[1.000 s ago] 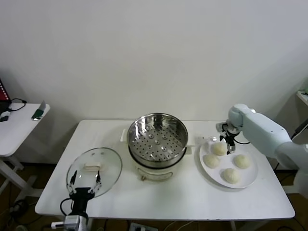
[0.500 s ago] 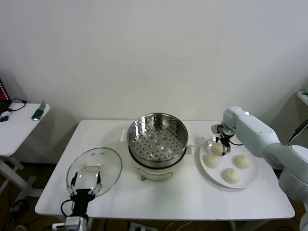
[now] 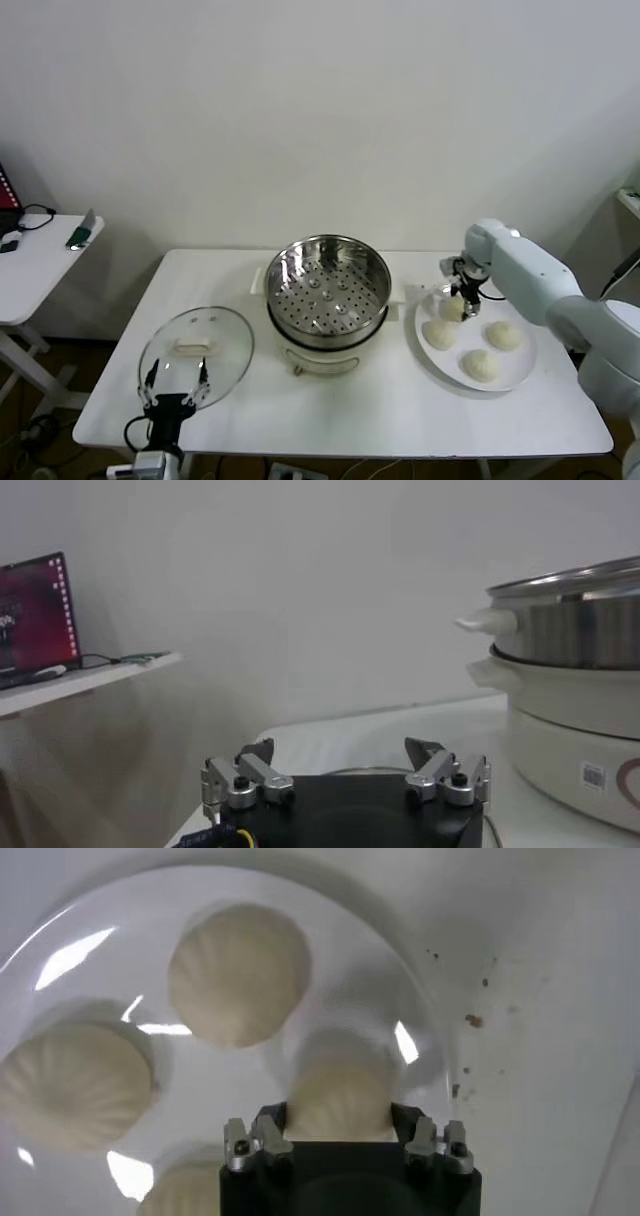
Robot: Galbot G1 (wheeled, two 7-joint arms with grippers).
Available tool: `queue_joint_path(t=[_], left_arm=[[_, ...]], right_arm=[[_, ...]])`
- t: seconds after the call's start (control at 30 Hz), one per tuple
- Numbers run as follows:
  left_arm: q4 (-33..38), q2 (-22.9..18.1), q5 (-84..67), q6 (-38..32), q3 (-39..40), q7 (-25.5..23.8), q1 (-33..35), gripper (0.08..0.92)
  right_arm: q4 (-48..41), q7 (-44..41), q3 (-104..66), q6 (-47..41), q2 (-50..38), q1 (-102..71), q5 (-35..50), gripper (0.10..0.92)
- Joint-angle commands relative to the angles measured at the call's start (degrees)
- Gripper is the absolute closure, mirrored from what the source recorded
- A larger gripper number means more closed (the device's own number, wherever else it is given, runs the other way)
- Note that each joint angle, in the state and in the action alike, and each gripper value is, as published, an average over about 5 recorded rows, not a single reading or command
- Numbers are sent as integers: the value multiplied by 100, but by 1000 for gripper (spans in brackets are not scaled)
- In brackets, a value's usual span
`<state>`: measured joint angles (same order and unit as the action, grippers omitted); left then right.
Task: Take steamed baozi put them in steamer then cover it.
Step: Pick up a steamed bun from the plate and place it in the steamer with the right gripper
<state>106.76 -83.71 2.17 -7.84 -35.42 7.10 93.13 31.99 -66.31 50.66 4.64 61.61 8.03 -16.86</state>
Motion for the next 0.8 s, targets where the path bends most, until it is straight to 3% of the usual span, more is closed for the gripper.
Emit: queue_joint_path(t=[0.03, 0.2, 0.4, 0.8], left_arm=[[40, 3, -2, -17, 4, -1, 52, 177], [97, 23, -9, -31, 5, -7, 125, 177], [155, 18, 15, -29, 22, -8, 190, 177], [154, 11, 33, -37, 38, 1, 314, 177]], right_arm=[[1035, -86, 1100, 274, -323, 996, 510, 346], [2196, -179, 2304, 661, -421, 2325, 1086, 348], [2962, -257, 2870, 1144, -153, 3423, 1462, 347], [2918, -497, 2719, 1827, 1444, 3767, 1874, 355]])
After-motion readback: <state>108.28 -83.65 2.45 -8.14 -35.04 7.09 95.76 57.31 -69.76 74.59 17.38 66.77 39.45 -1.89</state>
